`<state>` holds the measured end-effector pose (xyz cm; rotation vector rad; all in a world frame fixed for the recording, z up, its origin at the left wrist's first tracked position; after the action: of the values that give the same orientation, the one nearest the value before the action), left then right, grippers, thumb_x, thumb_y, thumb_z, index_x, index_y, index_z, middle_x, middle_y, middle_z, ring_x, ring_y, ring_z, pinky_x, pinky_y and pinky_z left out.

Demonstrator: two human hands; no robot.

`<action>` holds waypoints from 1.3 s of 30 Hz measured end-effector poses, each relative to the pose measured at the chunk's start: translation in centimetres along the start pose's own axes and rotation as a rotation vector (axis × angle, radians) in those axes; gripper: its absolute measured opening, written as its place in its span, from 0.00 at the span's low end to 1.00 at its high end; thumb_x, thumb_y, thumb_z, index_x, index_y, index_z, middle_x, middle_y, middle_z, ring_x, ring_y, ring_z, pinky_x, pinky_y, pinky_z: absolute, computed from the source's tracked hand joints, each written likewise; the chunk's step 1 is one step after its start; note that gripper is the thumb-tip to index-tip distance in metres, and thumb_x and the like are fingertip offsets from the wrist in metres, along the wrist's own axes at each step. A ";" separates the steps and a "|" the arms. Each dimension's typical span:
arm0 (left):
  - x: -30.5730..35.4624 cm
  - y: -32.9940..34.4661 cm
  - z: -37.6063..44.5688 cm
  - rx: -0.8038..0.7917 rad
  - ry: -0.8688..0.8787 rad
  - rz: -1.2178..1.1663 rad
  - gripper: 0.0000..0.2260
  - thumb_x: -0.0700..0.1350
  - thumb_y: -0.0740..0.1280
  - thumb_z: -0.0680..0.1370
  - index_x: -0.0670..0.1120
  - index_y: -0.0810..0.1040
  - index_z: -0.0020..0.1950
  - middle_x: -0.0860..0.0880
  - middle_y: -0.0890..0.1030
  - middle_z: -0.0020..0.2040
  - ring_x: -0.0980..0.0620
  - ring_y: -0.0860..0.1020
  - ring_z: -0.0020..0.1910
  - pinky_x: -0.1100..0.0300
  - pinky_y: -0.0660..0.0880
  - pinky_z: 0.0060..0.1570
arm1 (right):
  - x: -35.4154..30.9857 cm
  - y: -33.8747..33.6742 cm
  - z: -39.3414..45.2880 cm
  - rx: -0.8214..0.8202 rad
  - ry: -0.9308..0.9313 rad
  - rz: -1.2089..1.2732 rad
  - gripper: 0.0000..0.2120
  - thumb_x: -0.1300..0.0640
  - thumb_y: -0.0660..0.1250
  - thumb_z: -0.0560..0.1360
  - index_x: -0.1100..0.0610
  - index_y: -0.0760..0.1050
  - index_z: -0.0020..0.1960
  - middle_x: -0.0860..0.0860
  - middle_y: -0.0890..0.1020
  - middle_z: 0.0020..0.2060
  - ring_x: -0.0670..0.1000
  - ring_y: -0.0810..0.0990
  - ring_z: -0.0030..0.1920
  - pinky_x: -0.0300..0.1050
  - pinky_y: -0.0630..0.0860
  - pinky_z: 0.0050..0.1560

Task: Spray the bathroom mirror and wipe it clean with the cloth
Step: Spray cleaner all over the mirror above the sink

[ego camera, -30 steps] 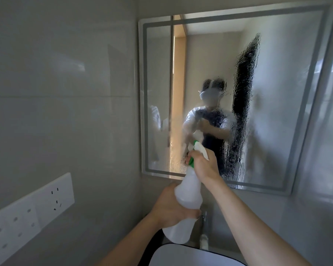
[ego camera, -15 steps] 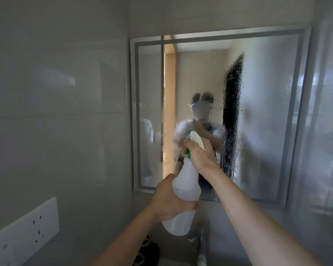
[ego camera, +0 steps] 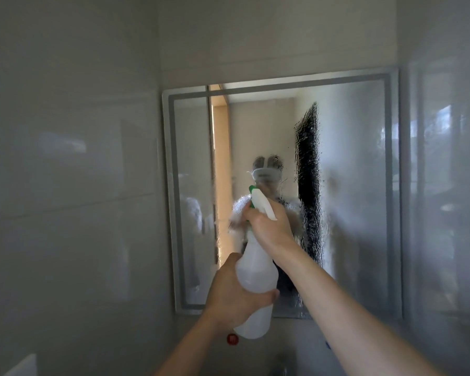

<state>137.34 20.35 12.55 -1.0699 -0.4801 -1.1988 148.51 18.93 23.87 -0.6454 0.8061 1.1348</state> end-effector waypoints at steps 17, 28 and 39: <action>2.2 -1.5 2.0 -0.042 0.019 -0.058 0.32 0.57 0.84 0.57 0.53 0.77 0.57 0.56 0.84 0.50 0.58 0.84 0.49 0.51 0.84 0.50 | -1.8 0.3 3.0 -0.056 0.007 -0.001 0.20 0.46 0.69 0.73 0.65 0.77 0.47 0.53 0.80 0.37 0.50 0.79 0.37 0.45 0.74 0.42; 5.8 -4.2 3.5 -0.043 0.068 0.076 0.35 0.59 0.83 0.56 0.59 0.71 0.58 0.58 0.81 0.52 0.58 0.81 0.51 0.53 0.83 0.51 | -4.9 -0.2 4.2 0.060 -0.101 0.134 0.11 0.53 0.67 0.74 0.62 0.79 0.42 0.55 0.82 0.37 0.55 0.83 0.41 0.50 0.80 0.45; 10.0 -5.8 4.2 -0.003 0.152 0.057 0.30 0.50 0.85 0.63 0.59 0.70 0.55 0.59 0.79 0.50 0.62 0.79 0.48 0.68 0.77 0.41 | -9.6 -0.5 5.4 0.132 -0.176 0.134 0.13 0.51 0.66 0.77 0.58 0.77 0.38 0.52 0.78 0.30 0.52 0.77 0.34 0.47 0.74 0.42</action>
<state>136.39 18.95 24.70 -0.9804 -0.3277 -1.2200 148.24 17.99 34.85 -0.3800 0.7747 1.2304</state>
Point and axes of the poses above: each hand's wrist, its own z-axis towards the middle knuckle, its own y-axis out of the palm, x = y × z, the point moved 5 cm from there along z, towards the middle knuckle
